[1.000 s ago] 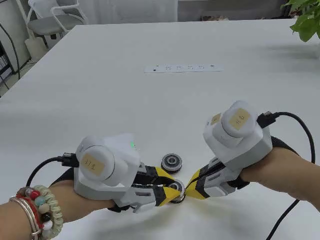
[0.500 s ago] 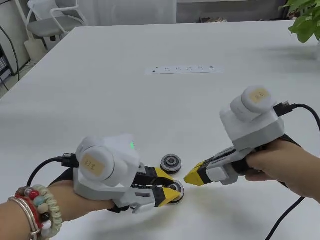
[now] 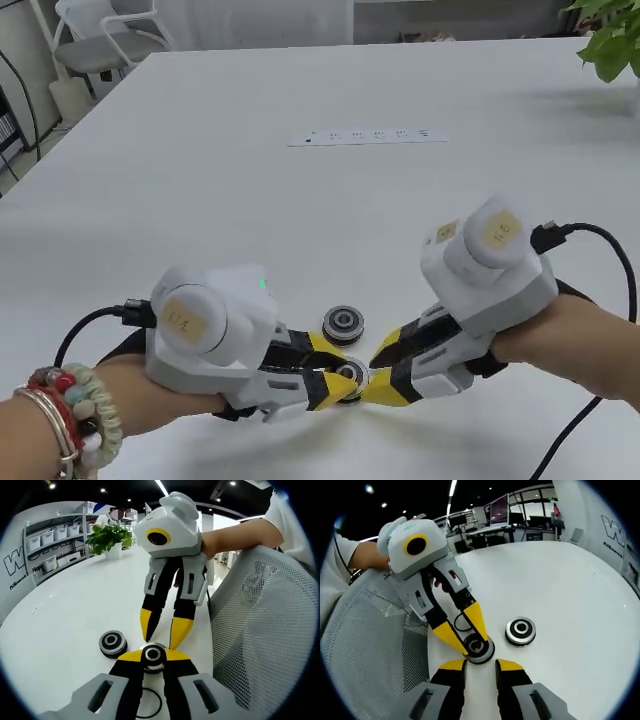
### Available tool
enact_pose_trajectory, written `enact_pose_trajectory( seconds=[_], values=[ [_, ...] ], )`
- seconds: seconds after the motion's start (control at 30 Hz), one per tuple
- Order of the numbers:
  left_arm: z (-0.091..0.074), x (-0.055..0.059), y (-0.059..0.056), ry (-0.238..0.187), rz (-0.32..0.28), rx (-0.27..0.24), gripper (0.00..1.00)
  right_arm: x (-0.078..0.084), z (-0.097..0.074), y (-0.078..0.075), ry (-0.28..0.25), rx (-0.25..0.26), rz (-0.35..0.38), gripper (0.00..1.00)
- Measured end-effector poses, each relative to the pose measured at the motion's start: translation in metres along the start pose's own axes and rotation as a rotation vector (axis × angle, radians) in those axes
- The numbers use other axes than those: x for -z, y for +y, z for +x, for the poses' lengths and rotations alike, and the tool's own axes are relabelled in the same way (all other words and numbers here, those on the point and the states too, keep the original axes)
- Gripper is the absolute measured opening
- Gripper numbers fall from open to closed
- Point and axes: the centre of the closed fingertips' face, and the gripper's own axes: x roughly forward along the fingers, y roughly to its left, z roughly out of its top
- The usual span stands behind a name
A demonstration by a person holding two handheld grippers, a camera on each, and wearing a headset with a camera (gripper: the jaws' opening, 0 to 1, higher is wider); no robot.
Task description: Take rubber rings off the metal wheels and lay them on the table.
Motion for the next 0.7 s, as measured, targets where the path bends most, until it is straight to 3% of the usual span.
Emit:
enact_pose_trajectory(
  seconds=[0.07, 0.13, 0.23, 0.27, 0.4, 0.7],
  values=[
    [0.0001, -0.0002, -0.0001, 0.000, 0.005, 0.002, 0.09, 0.0000, 0.0032, -0.0010, 0.001, 0.007, 0.001, 0.33],
    [0.0001, -0.0001, -0.0001, 0.001, 0.005, 0.001, 0.09, -0.0025, 0.0062, -0.0015, -0.012, 0.019, -0.039, 0.36],
    [0.0003, -0.0003, 0.0002, -0.001, 0.002, 0.000, 0.09, -0.0019, 0.0078, -0.0033, -0.006, 0.031, -0.074, 0.30],
    [-0.0001, 0.0032, -0.0020, 0.013, 0.024, 0.015, 0.09, -0.0017, 0.0079, -0.0030, -0.004, 0.026, -0.067, 0.30],
    [0.0006, 0.0016, 0.0002, 0.002, 0.013, 0.002, 0.09, -0.0037, 0.0097, -0.0010, -0.018, 0.011, -0.068, 0.29],
    [0.0009, 0.0006, 0.0011, -0.005, 0.010, 0.002, 0.09, -0.0007, 0.0093, 0.0028, 0.019, 0.004, -0.139, 0.21]
  ],
)
